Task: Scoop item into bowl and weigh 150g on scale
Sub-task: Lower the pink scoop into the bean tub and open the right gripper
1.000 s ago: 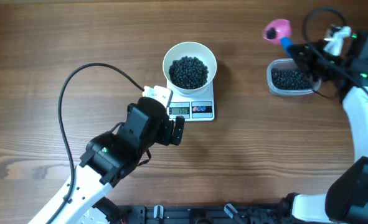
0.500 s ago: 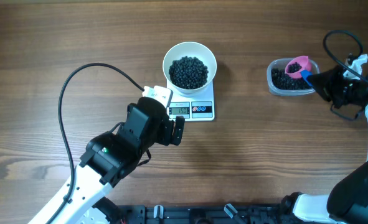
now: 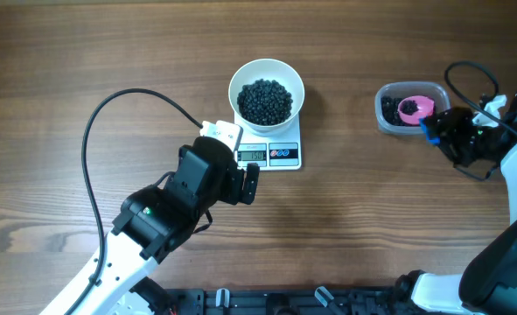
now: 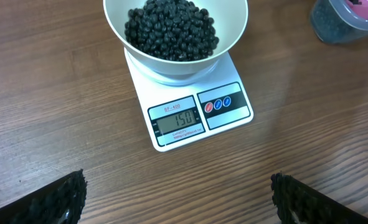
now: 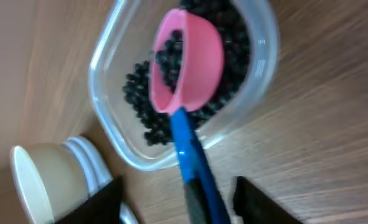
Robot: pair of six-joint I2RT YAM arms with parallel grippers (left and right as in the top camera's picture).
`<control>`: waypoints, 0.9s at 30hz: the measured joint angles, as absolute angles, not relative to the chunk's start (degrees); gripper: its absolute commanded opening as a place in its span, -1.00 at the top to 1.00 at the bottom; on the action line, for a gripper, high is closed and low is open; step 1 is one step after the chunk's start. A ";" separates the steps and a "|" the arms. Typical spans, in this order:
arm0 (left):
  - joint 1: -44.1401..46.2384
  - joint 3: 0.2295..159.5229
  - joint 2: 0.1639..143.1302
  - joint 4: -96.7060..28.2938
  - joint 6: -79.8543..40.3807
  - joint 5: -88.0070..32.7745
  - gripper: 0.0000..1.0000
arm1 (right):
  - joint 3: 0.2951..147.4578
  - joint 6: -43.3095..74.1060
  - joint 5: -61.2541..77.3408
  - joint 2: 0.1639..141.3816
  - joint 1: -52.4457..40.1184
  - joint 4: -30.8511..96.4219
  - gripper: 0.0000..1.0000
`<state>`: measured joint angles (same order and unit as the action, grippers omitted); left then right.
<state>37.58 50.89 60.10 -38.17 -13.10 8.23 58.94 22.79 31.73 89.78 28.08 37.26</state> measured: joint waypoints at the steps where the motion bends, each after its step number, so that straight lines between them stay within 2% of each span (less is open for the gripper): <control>1: 37.58 50.89 60.10 -38.15 -13.10 8.23 -1.00 | 58.94 22.81 30.41 89.78 28.08 37.45 -0.66; 3: 37.58 50.89 60.10 -38.15 -13.10 8.23 -1.00 | 58.94 22.85 28.18 89.78 28.08 37.67 -0.98; 4: 37.58 50.89 60.10 -38.17 -13.10 8.23 -1.00 | 58.94 22.83 26.87 89.78 28.08 38.11 -0.99; 14: 37.58 50.89 60.10 -38.15 -13.10 8.23 -1.00 | 58.83 22.63 15.97 88.58 28.08 47.81 -1.00; 19: 37.58 50.89 60.10 -38.15 -13.10 8.23 -1.00 | 58.59 18.83 15.14 79.64 28.08 47.79 -1.00; 23: 37.58 50.89 60.10 -38.15 -13.10 8.23 -1.00 | 58.57 16.60 16.36 70.72 28.10 46.48 -0.99; 27: 37.58 50.89 60.10 -38.15 -13.10 8.23 -1.00 | 58.57 12.56 26.04 65.95 28.21 46.96 -0.99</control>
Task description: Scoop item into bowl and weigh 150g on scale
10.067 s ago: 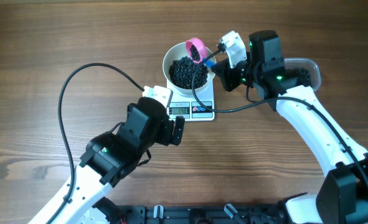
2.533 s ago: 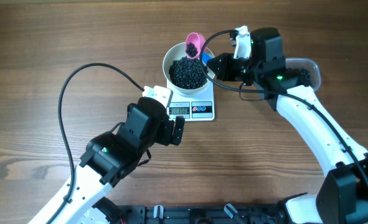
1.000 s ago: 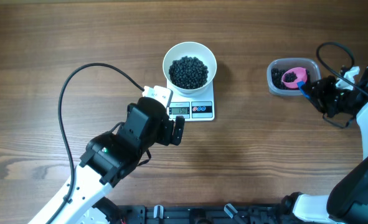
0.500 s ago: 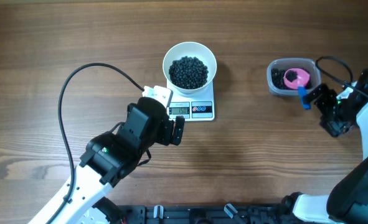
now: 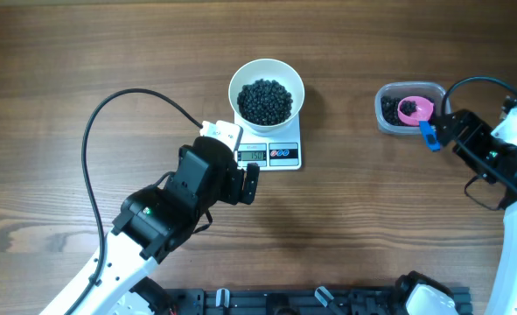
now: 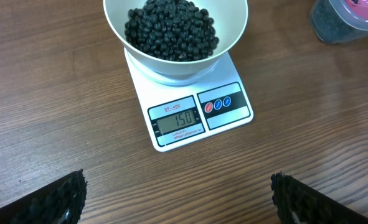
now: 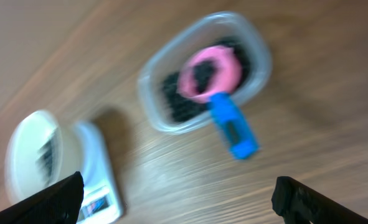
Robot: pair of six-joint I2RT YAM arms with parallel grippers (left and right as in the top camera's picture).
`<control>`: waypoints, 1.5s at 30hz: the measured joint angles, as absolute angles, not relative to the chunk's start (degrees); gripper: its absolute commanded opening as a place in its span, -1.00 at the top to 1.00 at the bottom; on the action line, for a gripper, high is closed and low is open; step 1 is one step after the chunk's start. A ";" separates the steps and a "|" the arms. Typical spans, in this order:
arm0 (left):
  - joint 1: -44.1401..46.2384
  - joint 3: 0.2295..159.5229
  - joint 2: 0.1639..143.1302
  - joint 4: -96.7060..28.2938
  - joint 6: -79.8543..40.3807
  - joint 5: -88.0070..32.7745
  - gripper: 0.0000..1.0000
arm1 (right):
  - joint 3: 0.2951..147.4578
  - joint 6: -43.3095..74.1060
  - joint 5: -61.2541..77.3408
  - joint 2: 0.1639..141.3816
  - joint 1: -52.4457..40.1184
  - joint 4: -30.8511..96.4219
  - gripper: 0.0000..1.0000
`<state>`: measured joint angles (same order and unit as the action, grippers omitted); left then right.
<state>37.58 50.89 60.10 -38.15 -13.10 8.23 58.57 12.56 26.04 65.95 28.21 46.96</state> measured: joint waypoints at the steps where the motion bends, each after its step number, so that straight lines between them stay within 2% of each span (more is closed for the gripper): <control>1: 37.58 50.89 60.10 -38.15 -13.10 8.23 -1.00 | 58.57 10.46 30.09 65.06 28.18 47.72 -1.00; 4: 37.58 50.89 60.10 -38.15 -13.10 8.23 -1.00 | 58.50 4.71 36.01 61.63 28.18 55.27 -1.00; 8: 37.58 50.89 60.10 -38.15 -13.10 8.23 -1.00 | 58.50 0.64 36.12 55.42 28.18 62.43 -0.99; 16: 37.58 50.89 60.10 -38.15 -13.10 8.23 -1.00 | 58.46 -1.85 32.38 38.48 28.18 59.37 -0.99; 24: 37.58 50.89 60.10 -38.15 -13.10 8.23 -1.00 | 58.48 3.33 29.52 37.47 28.18 62.08 -0.99; 28: 37.58 50.89 60.10 -38.15 -13.10 8.23 -1.00 | 58.48 1.67 28.82 37.54 28.18 62.52 -0.99; 39: 37.58 50.89 60.10 -38.15 -13.10 8.23 -1.00 | 57.71 -6.20 28.03 37.23 27.16 54.72 -0.99; 45: 37.58 50.89 60.10 -38.17 -13.10 8.23 -1.00 | 43.13 -9.34 27.99 24.23 20.99 39.42 -0.99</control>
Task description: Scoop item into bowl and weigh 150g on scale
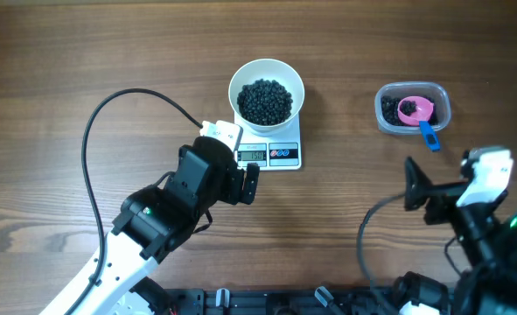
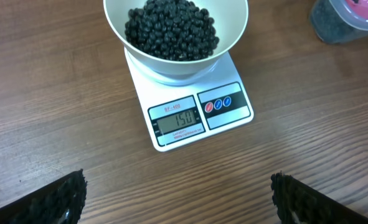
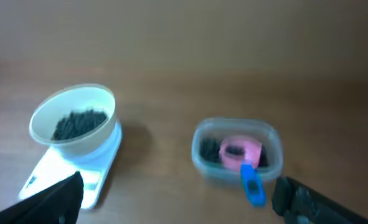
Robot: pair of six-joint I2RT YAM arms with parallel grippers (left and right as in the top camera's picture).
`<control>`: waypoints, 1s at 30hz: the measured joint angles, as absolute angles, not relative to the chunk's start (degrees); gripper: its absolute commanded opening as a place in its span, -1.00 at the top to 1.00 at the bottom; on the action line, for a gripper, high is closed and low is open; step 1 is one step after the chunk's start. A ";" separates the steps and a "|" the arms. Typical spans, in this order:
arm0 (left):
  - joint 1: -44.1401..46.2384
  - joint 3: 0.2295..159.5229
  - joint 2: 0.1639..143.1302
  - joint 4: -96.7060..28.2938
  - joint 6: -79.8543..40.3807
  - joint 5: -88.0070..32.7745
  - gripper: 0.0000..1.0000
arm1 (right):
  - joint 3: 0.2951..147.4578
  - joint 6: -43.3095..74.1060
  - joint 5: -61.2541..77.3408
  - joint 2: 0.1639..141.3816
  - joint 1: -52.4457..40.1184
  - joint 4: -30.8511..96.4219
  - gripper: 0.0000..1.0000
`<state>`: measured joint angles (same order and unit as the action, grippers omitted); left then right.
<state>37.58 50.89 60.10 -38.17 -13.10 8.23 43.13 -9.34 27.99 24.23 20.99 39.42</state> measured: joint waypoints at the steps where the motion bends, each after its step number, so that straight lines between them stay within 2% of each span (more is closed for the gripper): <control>1: 37.58 50.89 60.10 -38.15 -13.10 8.23 -1.00 | 40.58 -9.32 28.01 21.28 20.75 37.58 -0.99; 8: 37.58 50.89 60.10 -38.13 -13.10 8.23 -1.00 | 23.03 -8.99 28.23 1.74 20.60 24.38 -1.00; 18: 37.58 50.89 60.10 -38.15 -13.10 8.23 -1.00 | 7.64 -8.88 27.73 1.10 13.45 5.52 -1.00; 30: 37.58 50.89 60.10 -38.15 -13.10 8.23 -1.00 | 3.01 -8.88 17.43 1.10 5.21 -0.49 -1.00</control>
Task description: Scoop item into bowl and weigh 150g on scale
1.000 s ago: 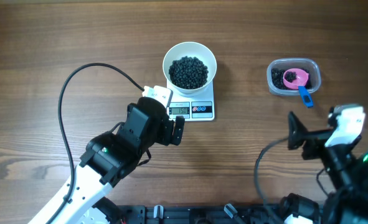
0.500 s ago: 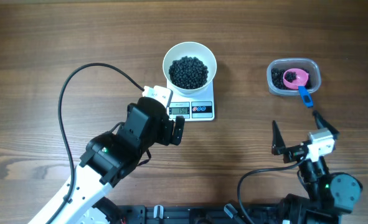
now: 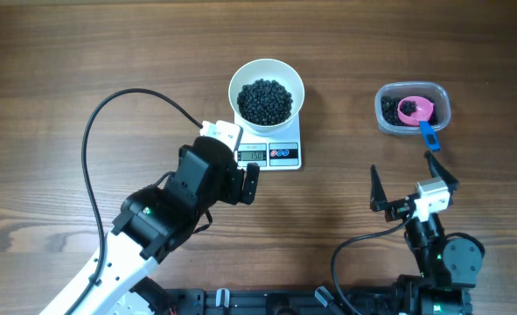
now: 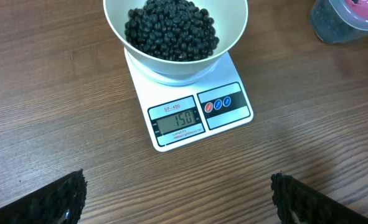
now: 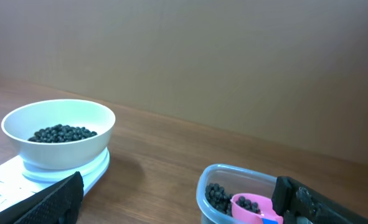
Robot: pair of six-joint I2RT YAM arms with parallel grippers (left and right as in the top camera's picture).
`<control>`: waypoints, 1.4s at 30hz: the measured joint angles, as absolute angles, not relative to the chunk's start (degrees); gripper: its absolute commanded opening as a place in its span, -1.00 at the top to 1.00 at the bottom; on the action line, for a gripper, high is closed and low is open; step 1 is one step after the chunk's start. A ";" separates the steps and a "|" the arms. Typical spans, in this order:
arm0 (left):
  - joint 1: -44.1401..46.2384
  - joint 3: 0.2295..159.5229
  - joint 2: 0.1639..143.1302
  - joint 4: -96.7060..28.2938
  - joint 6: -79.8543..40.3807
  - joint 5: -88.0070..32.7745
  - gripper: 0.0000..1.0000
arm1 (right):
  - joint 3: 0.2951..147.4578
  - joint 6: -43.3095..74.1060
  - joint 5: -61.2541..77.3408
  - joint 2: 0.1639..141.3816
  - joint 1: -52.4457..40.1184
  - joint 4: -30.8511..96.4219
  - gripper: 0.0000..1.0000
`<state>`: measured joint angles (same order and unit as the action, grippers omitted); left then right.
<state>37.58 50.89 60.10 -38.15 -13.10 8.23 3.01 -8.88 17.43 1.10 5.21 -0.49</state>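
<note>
A white bowl [image 3: 267, 92] heaped with dark beans stands on the white scale [image 3: 269, 154]; its display [image 4: 178, 119] reads 150. The clear tub [image 3: 411, 108] at the right holds beans and the pink scoop [image 3: 414, 109] with its blue handle [image 3: 429, 136] over the rim. My left gripper [image 3: 248, 184] is open below the scale, nothing between its fingers [image 4: 65, 196]. My right gripper [image 3: 407, 182] is open near the table's front, well short of the tub [image 5: 246, 198], and holds nothing.
A black cable [image 3: 122, 109] loops from the left arm across the table's left half. The right arm's base [image 3: 442, 258] sits at the front edge. A plain beige wall [image 5: 233, 62] rises behind the table.
My right gripper has drawn further back toward the front edge and now faces level across the table. The left arm, bowl, scale and scoop have not moved.
My right gripper was at the tub, around the scoop's blue handle, with the scale reading 150. Then it was open and apart from the handle, the scoop left in the tub. It stood further back at each later moment. The left arm stayed still.
</note>
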 measured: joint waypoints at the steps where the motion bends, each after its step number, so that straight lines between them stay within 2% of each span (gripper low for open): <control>1: 37.58 50.89 60.10 -38.15 -13.10 8.23 -1.00 | 3.01 -8.88 16.62 1.10 4.64 -0.49 -0.99; 18: 37.58 50.89 60.10 -38.15 -13.10 8.23 -1.00 | 0.45 -7.73 8.51 0.99 1.41 -0.23 -0.99; 24: 37.58 50.89 60.10 -38.15 -13.10 8.23 -1.00 | 0.45 -4.12 5.76 0.99 1.41 0.01 -1.00; 42: 37.58 50.89 60.10 -38.15 -13.10 8.23 -1.00 | 0.45 -3.25 4.84 0.99 1.41 0.01 -1.00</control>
